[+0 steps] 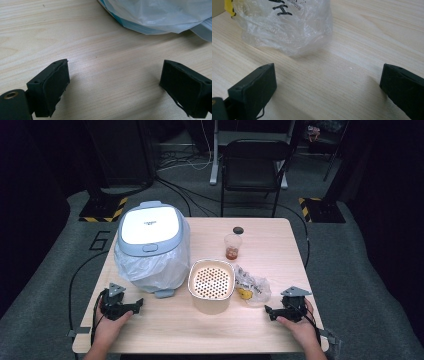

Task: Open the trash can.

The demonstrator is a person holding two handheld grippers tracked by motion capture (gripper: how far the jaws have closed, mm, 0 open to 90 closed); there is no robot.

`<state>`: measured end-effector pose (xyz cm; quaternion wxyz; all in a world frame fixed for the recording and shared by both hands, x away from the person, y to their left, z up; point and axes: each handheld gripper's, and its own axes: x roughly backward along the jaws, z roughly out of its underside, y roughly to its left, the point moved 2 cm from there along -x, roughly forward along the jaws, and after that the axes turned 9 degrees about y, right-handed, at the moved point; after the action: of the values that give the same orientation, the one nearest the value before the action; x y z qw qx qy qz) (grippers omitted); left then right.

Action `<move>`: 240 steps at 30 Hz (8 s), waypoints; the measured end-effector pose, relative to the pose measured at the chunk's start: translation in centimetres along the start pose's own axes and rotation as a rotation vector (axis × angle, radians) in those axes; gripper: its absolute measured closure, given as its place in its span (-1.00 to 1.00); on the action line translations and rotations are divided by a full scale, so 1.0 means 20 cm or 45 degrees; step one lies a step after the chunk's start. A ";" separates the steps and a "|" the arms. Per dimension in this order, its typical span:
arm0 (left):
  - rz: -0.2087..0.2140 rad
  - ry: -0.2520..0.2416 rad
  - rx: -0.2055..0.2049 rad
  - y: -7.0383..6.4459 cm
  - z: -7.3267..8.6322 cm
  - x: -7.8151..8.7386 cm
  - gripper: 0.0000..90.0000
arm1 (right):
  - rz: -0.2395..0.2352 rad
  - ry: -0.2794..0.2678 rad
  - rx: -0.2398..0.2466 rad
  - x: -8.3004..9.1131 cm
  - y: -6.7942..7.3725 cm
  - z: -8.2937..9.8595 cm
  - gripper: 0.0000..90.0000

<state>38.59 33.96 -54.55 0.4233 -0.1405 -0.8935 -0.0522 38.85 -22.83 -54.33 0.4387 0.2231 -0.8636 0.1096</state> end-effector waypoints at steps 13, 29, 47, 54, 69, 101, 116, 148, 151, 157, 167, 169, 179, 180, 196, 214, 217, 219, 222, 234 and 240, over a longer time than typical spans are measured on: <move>-0.064 -0.026 0.075 -0.02 -0.01 0.00 -0.60 | 0.002 0.000 0.007 -0.01 0.00 -0.01 -1.00; -0.028 -0.049 0.008 -0.03 -0.02 0.01 -0.07 | 0.001 0.000 0.005 -0.01 0.00 -0.01 -1.00; 0.073 -0.069 -0.264 -0.21 -0.08 0.16 1.00 | 0.002 -0.003 0.011 -0.01 0.00 -0.01 -1.00; 0.110 -0.065 -0.337 -0.31 -0.09 0.17 1.00 | 0.003 -0.004 0.015 -0.01 0.00 -0.01 -1.00; 0.107 -0.037 -0.463 -0.43 -0.17 0.16 1.00 | 0.001 -0.003 0.018 -0.01 0.00 -0.01 -1.00; 0.051 0.031 -0.578 -0.52 -0.26 0.00 1.00 | 0.004 -0.003 0.018 -0.01 0.00 -0.01 -1.00; 0.051 0.057 -0.579 -0.51 -0.23 -0.06 1.00 | 0.004 -0.004 0.018 -0.01 0.00 -0.01 -1.00; 0.114 -0.055 -0.446 -0.48 -0.19 -0.07 1.00 | -0.045 0.000 -0.056 0.05 -0.03 -0.02 -0.30; 0.113 -0.073 -0.442 -0.48 -0.18 -0.07 1.00 | -0.074 0.004 -0.099 0.07 -0.03 -0.02 -0.22; 0.126 -0.096 -0.405 -0.47 -0.17 -0.08 1.00 | -0.053 -0.029 -0.064 0.12 -0.02 -0.05 -0.14; 0.141 -0.130 -0.358 -0.48 -0.15 -0.08 1.00 | -0.036 -0.059 -0.035 0.22 0.00 -0.11 -0.11; 0.128 -0.131 -0.394 -0.47 -0.15 -0.08 1.00 | -0.052 -0.077 -0.032 0.24 0.01 -0.13 -0.12; 0.130 -0.156 -0.379 -0.47 -0.14 -0.08 1.00 | -0.112 -0.113 0.034 0.28 0.07 -0.28 -0.15; 0.130 -0.156 -0.379 -0.47 -0.14 -0.08 1.00 | -0.112 -0.117 0.052 0.28 0.08 -0.30 -0.15; 0.128 -0.167 -0.380 -0.47 -0.14 -0.08 1.00 | -0.121 -0.081 0.159 0.13 0.20 -0.48 -0.49; 0.100 -0.168 -0.431 -0.46 -0.14 -0.08 1.00 | -0.094 -0.024 0.141 -0.16 0.25 -0.53 -0.49; 0.097 -0.168 -0.434 -0.46 -0.14 -0.08 1.00 | -0.106 -0.027 0.137 -0.18 0.26 -0.51 -0.42; 0.095 -0.169 -0.435 -0.46 -0.14 -0.08 1.00 | -0.115 -0.004 0.140 -0.20 0.26 -0.50 -0.38; 0.092 -0.168 -0.439 -0.46 -0.14 -0.08 1.00 | -0.106 0.013 0.146 -0.22 0.26 -0.49 -0.37; 0.105 -0.171 -0.411 -0.47 -0.14 -0.08 1.00 | -0.112 0.053 0.169 -0.26 0.29 -0.48 -0.16; 0.108 -0.169 -0.410 -0.47 -0.14 -0.08 1.00 | -0.122 0.075 0.180 -0.27 0.29 -0.48 -0.06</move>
<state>38.81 24.09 -53.80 0.3370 -0.2470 -0.8929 -0.1675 45.61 -12.57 -52.90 0.4520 0.2912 -0.8287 0.1556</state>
